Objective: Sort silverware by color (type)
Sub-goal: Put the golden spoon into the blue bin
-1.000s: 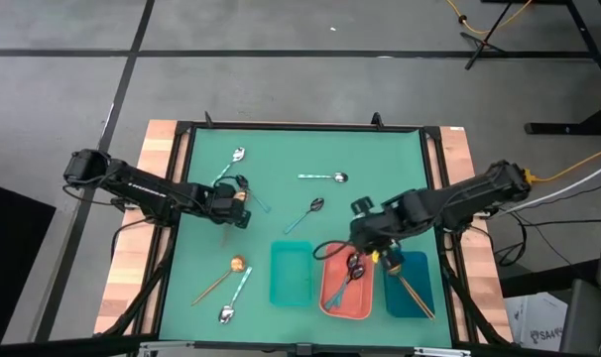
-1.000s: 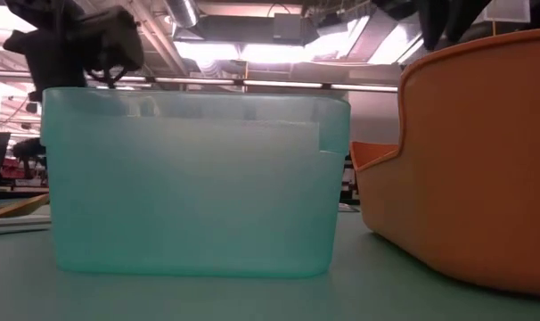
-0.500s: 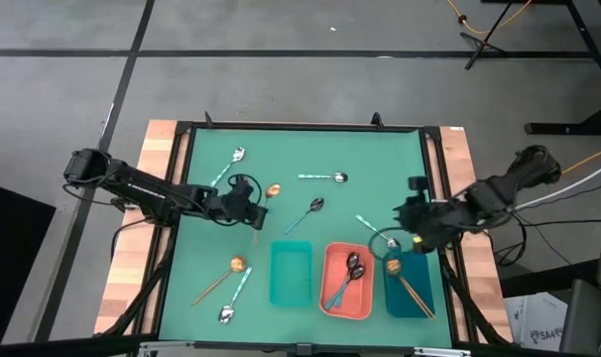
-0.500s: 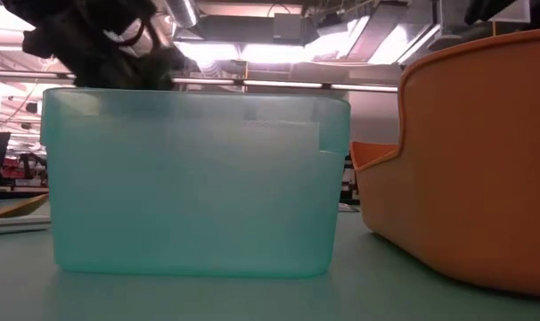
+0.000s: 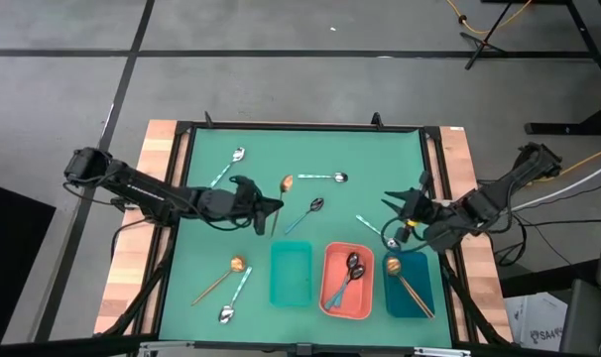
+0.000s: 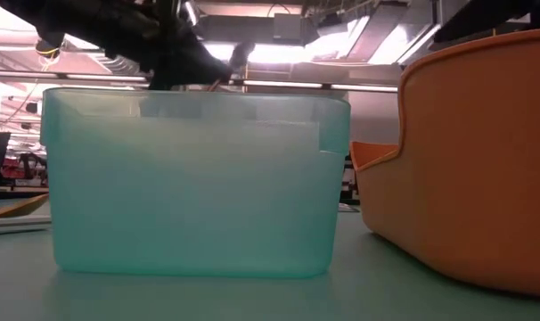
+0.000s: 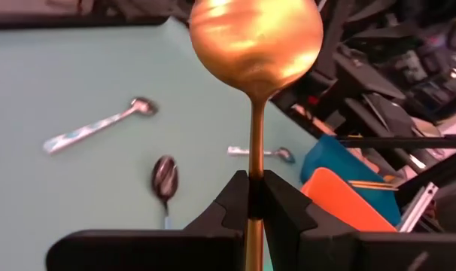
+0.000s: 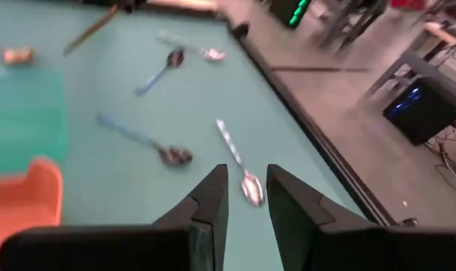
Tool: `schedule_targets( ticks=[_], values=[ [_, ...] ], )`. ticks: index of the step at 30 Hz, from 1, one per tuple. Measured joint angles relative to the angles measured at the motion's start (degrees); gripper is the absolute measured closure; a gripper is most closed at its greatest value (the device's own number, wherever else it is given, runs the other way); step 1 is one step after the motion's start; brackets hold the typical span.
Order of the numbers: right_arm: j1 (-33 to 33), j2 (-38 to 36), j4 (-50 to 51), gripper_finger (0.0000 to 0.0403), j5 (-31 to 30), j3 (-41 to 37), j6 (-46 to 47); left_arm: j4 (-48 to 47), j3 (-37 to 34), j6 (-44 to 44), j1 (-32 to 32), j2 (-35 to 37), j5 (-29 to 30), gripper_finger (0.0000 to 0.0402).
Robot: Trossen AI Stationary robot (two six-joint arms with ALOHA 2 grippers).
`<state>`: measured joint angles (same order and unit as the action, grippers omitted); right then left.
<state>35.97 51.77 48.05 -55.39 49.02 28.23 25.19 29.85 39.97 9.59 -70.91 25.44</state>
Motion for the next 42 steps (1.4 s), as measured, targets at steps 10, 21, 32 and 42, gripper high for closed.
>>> schedule_targets(
  ticks=[10,21,32,42],
  values=[
    [-6.6,0.6,-23.8,0.032,1.3,-5.3,-0.3,10.4,0.0,-10.0,3.3,-1.5,0.8,0.0384],
    [-16.8,6.0,-44.8,0.032,22.8,-5.6,-12.5,30.8,0.1,-15.2,4.8,-13.5,0.7,0.0384],
    [-22.8,16.7,-56.6,0.032,40.4,-5.6,-14.1,33.2,9.5,-22.6,4.8,-23.5,-3.9,0.0384],
    [-22.8,19.4,-63.0,0.032,52.5,-5.6,-19.6,29.5,16.0,-26.8,4.9,-26.1,-7.0,0.0384]
  ],
)
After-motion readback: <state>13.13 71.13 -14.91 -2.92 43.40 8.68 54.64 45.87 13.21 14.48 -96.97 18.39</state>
